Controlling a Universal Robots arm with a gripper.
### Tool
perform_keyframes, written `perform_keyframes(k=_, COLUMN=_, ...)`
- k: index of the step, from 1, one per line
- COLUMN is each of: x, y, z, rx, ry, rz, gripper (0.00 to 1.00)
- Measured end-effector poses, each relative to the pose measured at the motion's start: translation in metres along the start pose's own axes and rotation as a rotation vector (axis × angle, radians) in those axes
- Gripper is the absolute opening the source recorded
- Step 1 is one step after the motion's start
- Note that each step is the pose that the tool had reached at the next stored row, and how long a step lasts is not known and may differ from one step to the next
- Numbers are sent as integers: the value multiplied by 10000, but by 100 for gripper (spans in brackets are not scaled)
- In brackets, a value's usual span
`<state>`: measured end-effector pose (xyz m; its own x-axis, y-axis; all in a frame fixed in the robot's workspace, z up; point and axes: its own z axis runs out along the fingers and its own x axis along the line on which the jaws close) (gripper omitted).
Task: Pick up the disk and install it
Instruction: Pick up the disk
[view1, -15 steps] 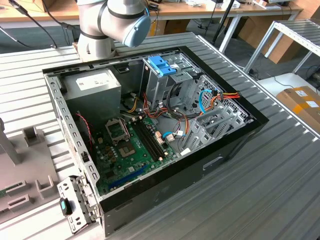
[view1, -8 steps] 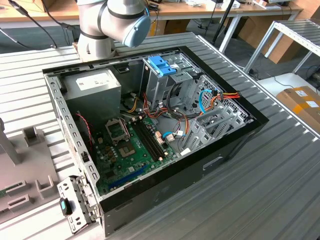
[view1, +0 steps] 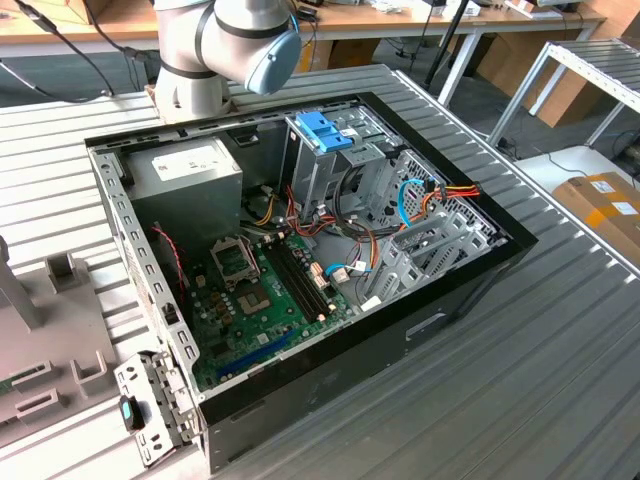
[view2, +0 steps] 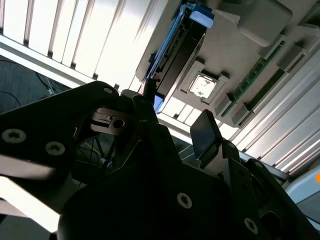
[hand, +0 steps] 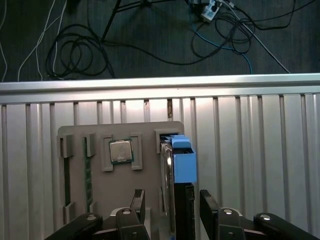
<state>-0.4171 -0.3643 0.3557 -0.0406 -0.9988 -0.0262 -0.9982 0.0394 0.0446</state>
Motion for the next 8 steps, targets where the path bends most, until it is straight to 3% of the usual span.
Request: perform_keyframes(k=8, x=1, y=-2, z=49, rx=1, ry=-1, rz=0, gripper=56)
